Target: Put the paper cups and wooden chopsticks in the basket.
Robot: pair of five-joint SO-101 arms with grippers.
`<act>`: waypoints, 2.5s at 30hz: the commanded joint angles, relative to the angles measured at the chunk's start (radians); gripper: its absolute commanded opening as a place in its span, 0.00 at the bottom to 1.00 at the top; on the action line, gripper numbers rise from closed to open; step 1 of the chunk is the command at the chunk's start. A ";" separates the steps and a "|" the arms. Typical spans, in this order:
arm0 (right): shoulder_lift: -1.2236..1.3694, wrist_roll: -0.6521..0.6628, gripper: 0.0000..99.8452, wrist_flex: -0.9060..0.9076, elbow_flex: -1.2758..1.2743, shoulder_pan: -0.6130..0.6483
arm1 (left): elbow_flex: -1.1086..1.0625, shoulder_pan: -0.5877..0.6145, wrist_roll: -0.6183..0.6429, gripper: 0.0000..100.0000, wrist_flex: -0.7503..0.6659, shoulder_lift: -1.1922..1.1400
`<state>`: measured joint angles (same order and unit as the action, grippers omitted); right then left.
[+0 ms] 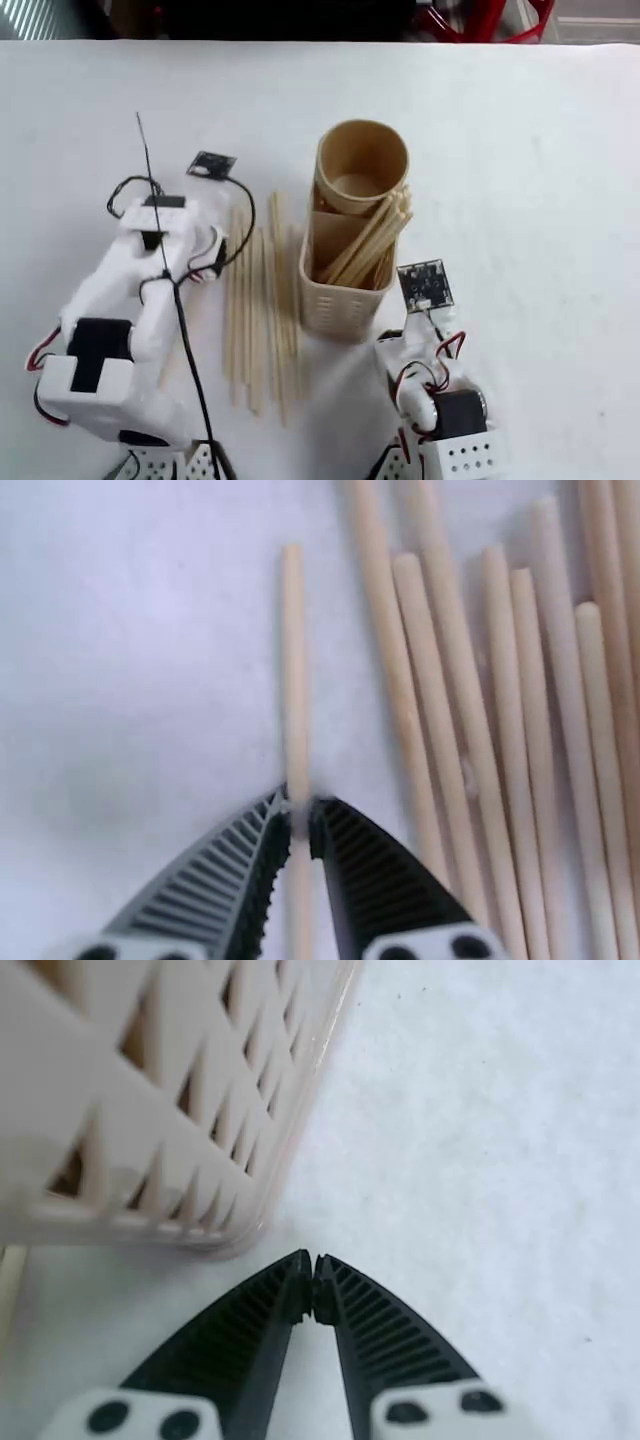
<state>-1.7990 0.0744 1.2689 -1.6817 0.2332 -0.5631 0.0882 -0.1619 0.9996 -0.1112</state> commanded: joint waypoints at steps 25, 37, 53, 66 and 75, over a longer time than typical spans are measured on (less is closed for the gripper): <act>-0.007 0.002 0.02 0.004 -0.009 -0.001 | 0.799 -0.420 0.003 0.02 0.354 0.759; -0.007 0.002 0.02 0.004 -0.009 -0.001 | 0.568 -0.750 -0.055 0.02 0.172 0.951; -0.007 0.002 0.02 0.004 -0.009 -0.005 | 0.259 -0.898 -0.121 0.02 -0.284 0.943; -0.007 0.002 0.02 0.004 -0.009 -0.005 | 0.189 -0.860 -0.121 0.09 -0.279 0.894; -0.007 0.002 0.02 0.004 -0.009 -0.002 | 0.236 -0.607 -0.098 0.09 -0.233 0.897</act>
<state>-1.7990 0.0744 1.2689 -1.6817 0.2332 -0.3790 -0.6314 -0.2754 0.7357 0.7848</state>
